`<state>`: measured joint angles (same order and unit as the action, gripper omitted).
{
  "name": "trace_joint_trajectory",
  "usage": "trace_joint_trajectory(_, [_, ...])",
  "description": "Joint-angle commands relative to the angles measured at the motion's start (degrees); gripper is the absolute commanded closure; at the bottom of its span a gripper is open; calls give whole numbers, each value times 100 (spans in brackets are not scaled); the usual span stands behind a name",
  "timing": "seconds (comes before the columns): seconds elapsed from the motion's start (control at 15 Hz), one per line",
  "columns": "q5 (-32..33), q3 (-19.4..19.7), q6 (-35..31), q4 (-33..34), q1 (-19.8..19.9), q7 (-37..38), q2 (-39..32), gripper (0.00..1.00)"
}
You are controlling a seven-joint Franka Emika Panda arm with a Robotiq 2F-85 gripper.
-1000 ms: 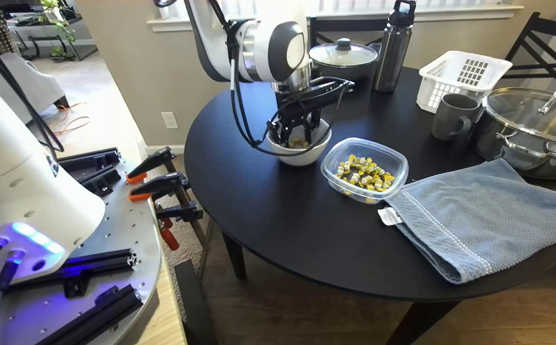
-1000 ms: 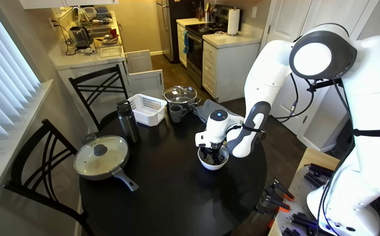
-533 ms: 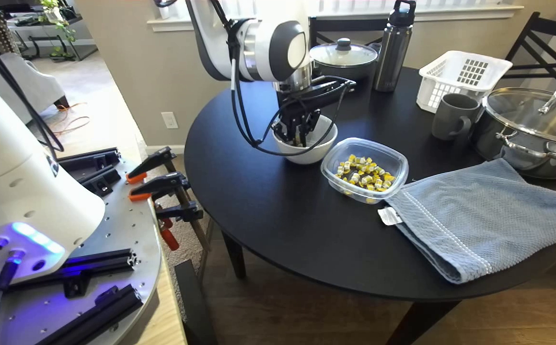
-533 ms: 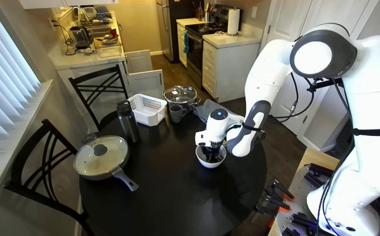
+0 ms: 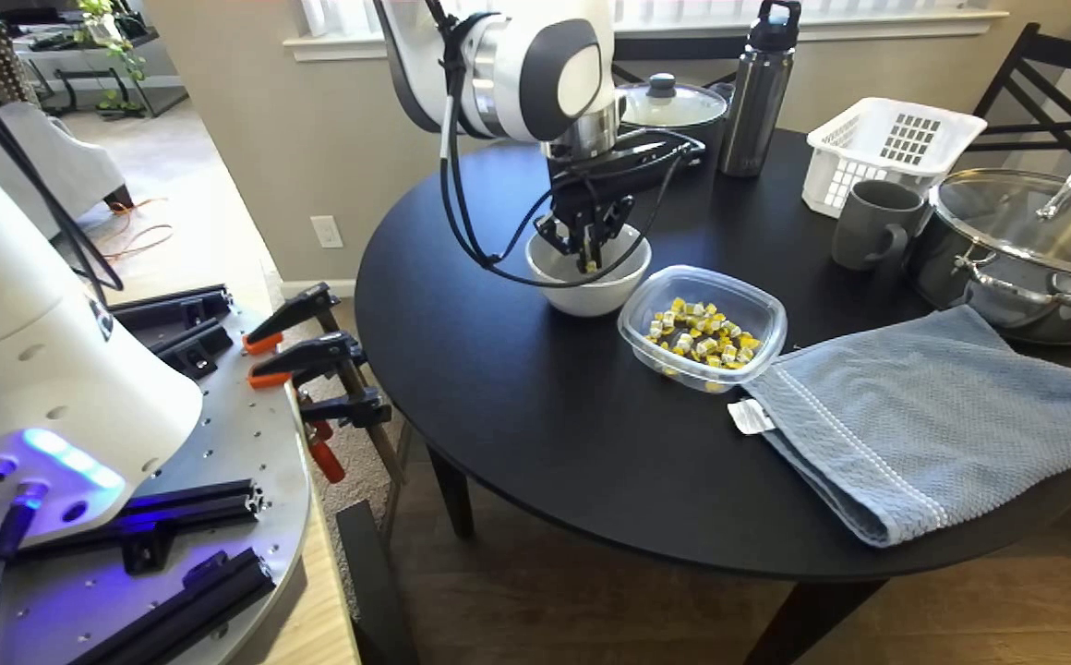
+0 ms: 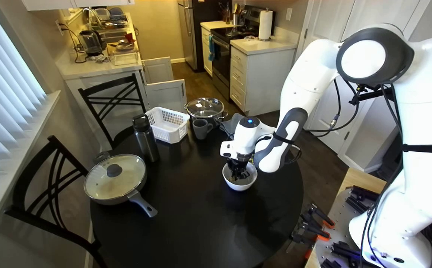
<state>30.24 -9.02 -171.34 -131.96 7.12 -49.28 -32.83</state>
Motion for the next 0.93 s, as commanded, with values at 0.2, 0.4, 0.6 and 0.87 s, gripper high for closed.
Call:
trace_joint_trajectory(0.2, [-1161, -774, 508, -103, 740, -400, 762, 96])
trace_joint_trajectory(0.4, [-1343, -503, 859, -24, 537, -282, 1037, 96])
trace_joint_trajectory(0.6, [-1113, 57, 894, 61, 222, -58, 1243, 96])
trace_joint_trajectory(0.87, [-833, 858, 748, 237, -120, 285, 1125, 96])
